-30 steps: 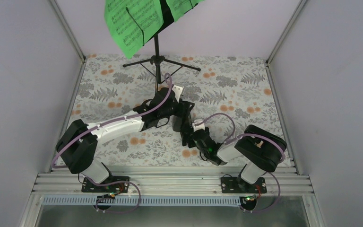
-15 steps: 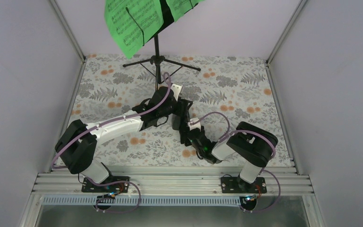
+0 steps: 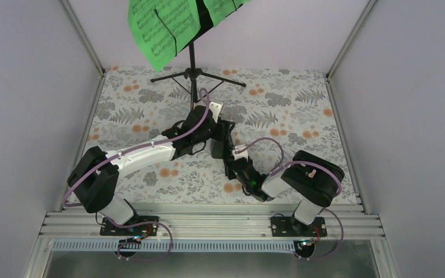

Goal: Pack up the instrument practice props

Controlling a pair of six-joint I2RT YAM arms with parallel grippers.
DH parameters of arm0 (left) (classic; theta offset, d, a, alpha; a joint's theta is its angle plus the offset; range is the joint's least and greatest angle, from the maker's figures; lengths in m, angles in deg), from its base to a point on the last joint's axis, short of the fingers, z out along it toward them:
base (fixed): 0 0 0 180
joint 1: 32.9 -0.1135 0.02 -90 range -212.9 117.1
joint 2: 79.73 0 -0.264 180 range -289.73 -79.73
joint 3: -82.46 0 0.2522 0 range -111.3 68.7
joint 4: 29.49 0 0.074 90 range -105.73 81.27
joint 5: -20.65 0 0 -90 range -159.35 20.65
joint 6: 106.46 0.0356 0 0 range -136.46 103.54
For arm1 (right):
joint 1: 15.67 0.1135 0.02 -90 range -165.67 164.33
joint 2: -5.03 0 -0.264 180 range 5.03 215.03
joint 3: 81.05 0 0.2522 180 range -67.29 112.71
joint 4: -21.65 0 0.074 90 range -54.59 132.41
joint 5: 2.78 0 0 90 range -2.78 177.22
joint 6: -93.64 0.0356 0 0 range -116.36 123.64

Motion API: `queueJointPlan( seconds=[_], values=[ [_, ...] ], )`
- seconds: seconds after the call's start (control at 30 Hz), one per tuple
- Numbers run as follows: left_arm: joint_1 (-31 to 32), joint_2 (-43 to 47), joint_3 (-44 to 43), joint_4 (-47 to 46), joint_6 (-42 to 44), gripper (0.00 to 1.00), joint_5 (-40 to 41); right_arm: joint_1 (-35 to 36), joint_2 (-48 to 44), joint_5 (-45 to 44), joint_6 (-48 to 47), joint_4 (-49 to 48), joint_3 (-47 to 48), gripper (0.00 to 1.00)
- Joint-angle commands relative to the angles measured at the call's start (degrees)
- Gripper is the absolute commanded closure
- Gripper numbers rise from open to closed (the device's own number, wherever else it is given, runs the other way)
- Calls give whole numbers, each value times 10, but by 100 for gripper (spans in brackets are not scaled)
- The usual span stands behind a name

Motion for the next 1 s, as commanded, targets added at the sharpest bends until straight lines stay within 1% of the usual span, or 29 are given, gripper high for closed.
queueJointPlan(
  seconds=[0.0,0.03,0.1,0.13,0.2,0.27,0.4,0.53,0.6,0.67,0.7,0.77,0.87,0.97],
  values=[
    [5,1,16,28,-5,32,-47,0,-37,-15,7,26,-19,32],
    [5,9,18,27,2,28,-40,0,-55,-14,11,31,-26,25],
    [4,35,30,19,17,14,-21,-2,-97,-11,20,36,-48,6],
    [4,50,35,16,26,9,-9,-4,-121,0,21,39,-61,1],
    [3,78,44,16,44,3,19,-9,-171,31,19,54,-80,0],
    [-1,106,55,19,56,1,42,-17,-234,69,12,71,-96,0],
    [-19,173,76,35,67,0,62,-50,-372,165,-19,117,-108,0],
    [-57,234,93,67,72,0,35,-139,-485,305,-53,170,-79,1],
    [-84,257,96,88,75,0,-2,-193,-508,409,-69,177,-56,1],
    [-117,276,91,112,80,0,-52,-247,-492,517,-79,177,-15,0],
    [-134,281,87,128,84,0,-77,-267,-470,572,-85,177,8,0],
    [-166,288,72,152,94,0,-130,-293,-410,654,-104,183,77,0],
    [-205,294,38,191,111,0,-221,-306,-313,719,-152,220,181,0],
    [-230,309,28,215,121,0,-251,-306,-217,767,-206,285,276,0]
  ],
)
